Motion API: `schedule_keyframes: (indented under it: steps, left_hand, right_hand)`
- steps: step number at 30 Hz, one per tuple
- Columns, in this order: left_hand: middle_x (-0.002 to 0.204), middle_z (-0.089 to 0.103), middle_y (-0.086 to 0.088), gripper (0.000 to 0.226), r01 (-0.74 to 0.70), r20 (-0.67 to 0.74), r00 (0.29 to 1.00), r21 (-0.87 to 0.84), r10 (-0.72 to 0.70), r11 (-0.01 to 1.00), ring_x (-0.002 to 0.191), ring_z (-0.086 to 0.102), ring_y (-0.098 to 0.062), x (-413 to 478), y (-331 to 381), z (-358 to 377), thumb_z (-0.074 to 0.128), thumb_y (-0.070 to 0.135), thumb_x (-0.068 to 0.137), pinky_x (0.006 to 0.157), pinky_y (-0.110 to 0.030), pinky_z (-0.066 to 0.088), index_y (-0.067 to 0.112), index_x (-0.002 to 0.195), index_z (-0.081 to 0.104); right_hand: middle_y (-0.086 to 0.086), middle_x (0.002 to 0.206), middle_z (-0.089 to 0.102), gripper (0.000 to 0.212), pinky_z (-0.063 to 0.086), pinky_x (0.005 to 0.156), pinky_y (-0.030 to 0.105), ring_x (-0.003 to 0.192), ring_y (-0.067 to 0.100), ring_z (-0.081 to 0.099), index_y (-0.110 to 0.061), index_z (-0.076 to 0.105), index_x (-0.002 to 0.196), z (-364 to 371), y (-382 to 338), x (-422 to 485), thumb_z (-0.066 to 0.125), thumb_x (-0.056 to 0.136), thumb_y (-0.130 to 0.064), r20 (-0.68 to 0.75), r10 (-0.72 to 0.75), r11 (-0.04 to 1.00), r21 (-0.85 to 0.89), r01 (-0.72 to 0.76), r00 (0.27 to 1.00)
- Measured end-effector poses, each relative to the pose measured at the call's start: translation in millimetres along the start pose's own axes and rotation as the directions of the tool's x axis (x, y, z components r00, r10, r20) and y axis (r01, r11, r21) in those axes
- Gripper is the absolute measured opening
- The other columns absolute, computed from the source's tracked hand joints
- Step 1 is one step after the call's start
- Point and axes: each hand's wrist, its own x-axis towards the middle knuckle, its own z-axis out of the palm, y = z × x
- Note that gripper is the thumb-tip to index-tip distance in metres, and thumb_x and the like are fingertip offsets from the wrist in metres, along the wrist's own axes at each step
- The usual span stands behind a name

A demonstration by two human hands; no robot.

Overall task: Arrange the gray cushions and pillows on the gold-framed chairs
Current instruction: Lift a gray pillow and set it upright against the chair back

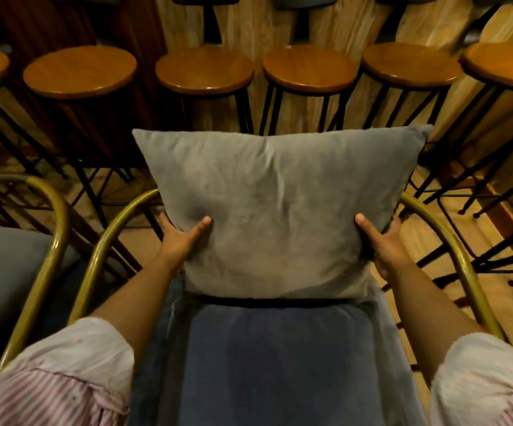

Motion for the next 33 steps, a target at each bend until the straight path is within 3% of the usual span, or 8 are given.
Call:
schedule_keyframes:
  steps: [3, 8, 17, 20, 22, 26, 29, 33]
  left_hand:
    - [0.155, 0.029, -0.010, 0.108, 0.009, -0.048, 0.999, 0.037, -0.008, 0.999, 0.140, 0.034, -0.030, -1.2, -21.6, 5.8, 0.077, 0.039, 0.071, 0.114, -0.041, 0.031, 0.014, 0.149, 0.007]
    - [0.154, 0.032, -0.009, 0.092, 0.004, -0.087, 0.996, 0.100, 0.005, 0.995, 0.138, 0.037, -0.030, 9.2, -18.3, 9.7, 0.067, 0.038, 0.082, 0.110, -0.042, 0.033, 0.016, 0.149, 0.009]
    - [0.156, 0.026, -0.008, 0.093, 0.126, -0.064, 0.990, 0.061, -0.122, 0.990, 0.140, 0.034, -0.032, -5.8, -23.9, 15.7, 0.061, 0.048, 0.084, 0.114, -0.047, 0.030, 0.013, 0.150, 0.006]
    - [0.154, 0.031, -0.012, 0.088, 0.114, -0.056, 0.992, 0.082, -0.109, 0.990, 0.138, 0.037, -0.033, -39.6, -10.8, 12.7, 0.057, 0.051, 0.085, 0.114, -0.045, 0.031, 0.010, 0.149, 0.012]
    - [0.148, 0.040, -0.014, 0.088, 0.112, -0.001, 0.994, 0.073, -0.112, 0.991, 0.133, 0.044, -0.031, -66.0, -0.1, 5.7, 0.057, 0.055, 0.082, 0.111, -0.042, 0.036, 0.007, 0.146, 0.020]
    - [0.132, 0.057, -0.011, 0.079, 0.059, 0.110, 0.991, 0.198, -0.082, 0.978, 0.119, 0.056, -0.025, -132.4, 29.1, -17.9, 0.048, 0.067, 0.081, 0.098, -0.032, 0.043, 0.004, 0.129, 0.051]
    - [0.124, 0.062, -0.011, 0.079, 0.006, 0.110, 0.993, 0.226, -0.032, 0.974, 0.111, 0.059, -0.022, -195.0, 43.3, -45.4, 0.048, 0.069, 0.080, 0.090, -0.028, 0.044, 0.004, 0.124, 0.055]
    - [0.098, 0.065, -0.003, 0.037, -0.035, 0.057, 0.998, 0.235, 0.023, 0.971, 0.100, 0.061, -0.015, -306.4, 62.1, -93.1, 0.048, 0.038, 0.095, 0.081, -0.020, 0.039, 0.004, 0.106, 0.060]
  right_hand:
    - [-0.002, 0.131, 0.052, 0.127, 0.045, 0.100, 0.041, 0.117, 0.020, 0.053, -0.024, 0.032, 0.139, -0.6, 24.5, -0.7, 0.082, 0.032, -0.070, -0.050, 0.017, 0.998, -0.052, -0.020, 0.999]
    - [0.003, 0.142, 0.047, 0.080, 0.038, 0.109, 0.038, 0.124, 0.019, 0.047, -0.020, 0.030, 0.143, 4.6, 28.0, 7.5, 0.070, 0.078, -0.045, -0.169, -0.044, 0.994, -0.108, 0.025, 0.985]
    - [0.002, 0.146, 0.045, 0.099, 0.038, 0.110, 0.045, 0.131, 0.023, 0.045, -0.021, 0.030, 0.146, -0.1, 33.2, -7.4, 0.067, 0.065, -0.066, -0.095, 0.020, 0.983, -0.179, -0.037, 0.995]
    - [0.006, 0.140, 0.054, 0.075, 0.041, 0.106, 0.036, 0.128, 0.023, 0.050, -0.014, 0.045, 0.139, -5.3, 26.4, -26.6, 0.063, 0.079, -0.055, -0.062, -0.018, 0.962, -0.273, 0.001, 0.998]
    - [0.014, 0.136, 0.057, 0.060, 0.040, 0.101, 0.033, 0.126, 0.029, 0.051, -0.006, 0.051, 0.133, -3.1, 21.6, -45.8, 0.054, 0.090, -0.047, -0.064, -0.029, 0.939, -0.345, 0.006, 0.998]
    - [0.019, 0.135, 0.055, 0.075, 0.040, 0.093, 0.025, 0.126, 0.034, 0.050, -0.001, 0.052, 0.132, 20.8, -4.6, -102.9, 0.046, 0.087, -0.061, 0.009, -0.066, 0.894, -0.443, 0.063, 0.998]
    - [0.025, 0.126, 0.060, 0.046, 0.041, 0.097, 0.032, 0.120, 0.037, 0.054, 0.004, 0.059, 0.123, 47.5, -30.7, -159.1, 0.053, 0.094, -0.031, 0.127, -0.126, 0.823, -0.540, 0.175, 0.984]
    - [0.031, 0.110, 0.066, 0.026, 0.042, 0.098, 0.042, 0.108, 0.042, 0.060, 0.007, 0.068, 0.105, 89.9, -48.2, -243.0, 0.057, 0.091, -0.011, 0.234, -0.200, 0.785, -0.543, 0.299, 0.951]
